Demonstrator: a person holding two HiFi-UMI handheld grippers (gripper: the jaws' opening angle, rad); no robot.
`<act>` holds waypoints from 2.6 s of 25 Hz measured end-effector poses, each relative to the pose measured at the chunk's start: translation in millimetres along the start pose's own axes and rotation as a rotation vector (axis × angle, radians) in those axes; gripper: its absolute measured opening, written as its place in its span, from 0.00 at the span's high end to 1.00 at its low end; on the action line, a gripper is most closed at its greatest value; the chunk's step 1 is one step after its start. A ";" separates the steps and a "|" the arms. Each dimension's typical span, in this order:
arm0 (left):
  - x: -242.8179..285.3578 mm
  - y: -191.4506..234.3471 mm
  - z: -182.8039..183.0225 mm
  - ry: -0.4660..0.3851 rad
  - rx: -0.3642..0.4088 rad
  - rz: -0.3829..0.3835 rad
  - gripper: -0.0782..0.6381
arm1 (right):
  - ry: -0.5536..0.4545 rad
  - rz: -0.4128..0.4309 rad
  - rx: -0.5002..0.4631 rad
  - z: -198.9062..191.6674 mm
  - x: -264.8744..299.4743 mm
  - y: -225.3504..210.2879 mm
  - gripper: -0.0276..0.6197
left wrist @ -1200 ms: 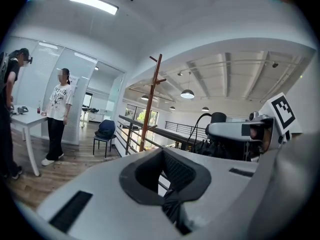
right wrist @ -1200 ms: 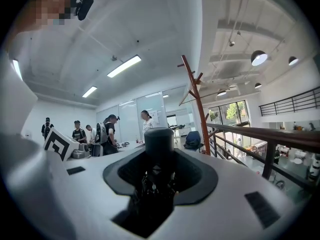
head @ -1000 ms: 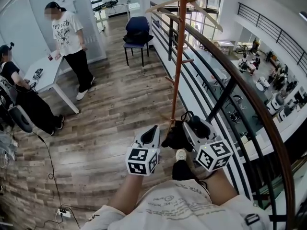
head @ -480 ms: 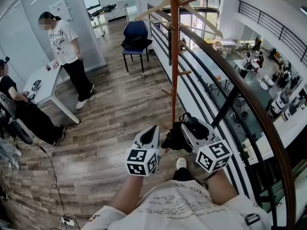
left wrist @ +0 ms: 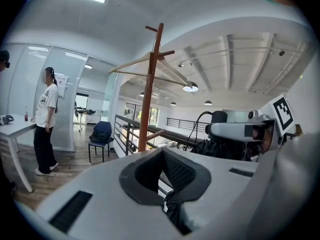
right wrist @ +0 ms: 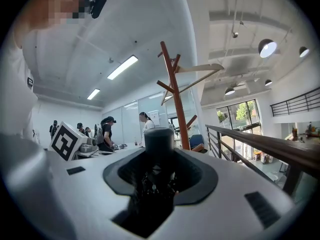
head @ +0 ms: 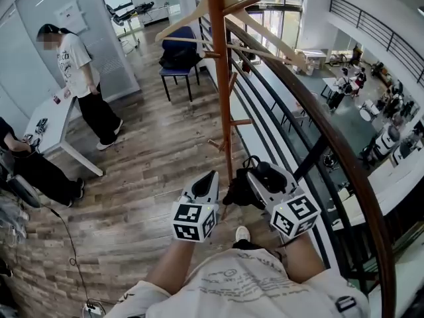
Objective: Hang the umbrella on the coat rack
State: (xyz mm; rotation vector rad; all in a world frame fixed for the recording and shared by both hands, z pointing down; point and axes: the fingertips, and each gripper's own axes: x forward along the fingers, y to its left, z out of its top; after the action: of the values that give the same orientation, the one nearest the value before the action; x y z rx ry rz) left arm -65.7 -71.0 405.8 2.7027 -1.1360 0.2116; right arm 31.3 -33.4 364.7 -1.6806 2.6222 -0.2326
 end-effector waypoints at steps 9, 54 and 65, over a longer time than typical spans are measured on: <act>76.6 19.7 12.8 0.042 -0.017 0.053 0.89 | 0.017 0.199 -0.044 10.1 37.4 -63.3 0.71; 134.3 68.7 -6.5 0.090 -0.052 0.152 0.89 | 0.140 0.260 -0.004 -34.6 115.6 -172.8 0.71; 127.7 73.2 -6.1 0.081 -0.046 0.184 0.89 | 0.204 0.273 0.026 -64.7 148.6 -166.2 0.71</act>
State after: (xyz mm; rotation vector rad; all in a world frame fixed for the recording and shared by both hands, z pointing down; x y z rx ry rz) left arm -30.0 -207.5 447.8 2.5253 -1.3479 0.3150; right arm 112.5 -228.5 460.7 -1.3344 2.9397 -0.4496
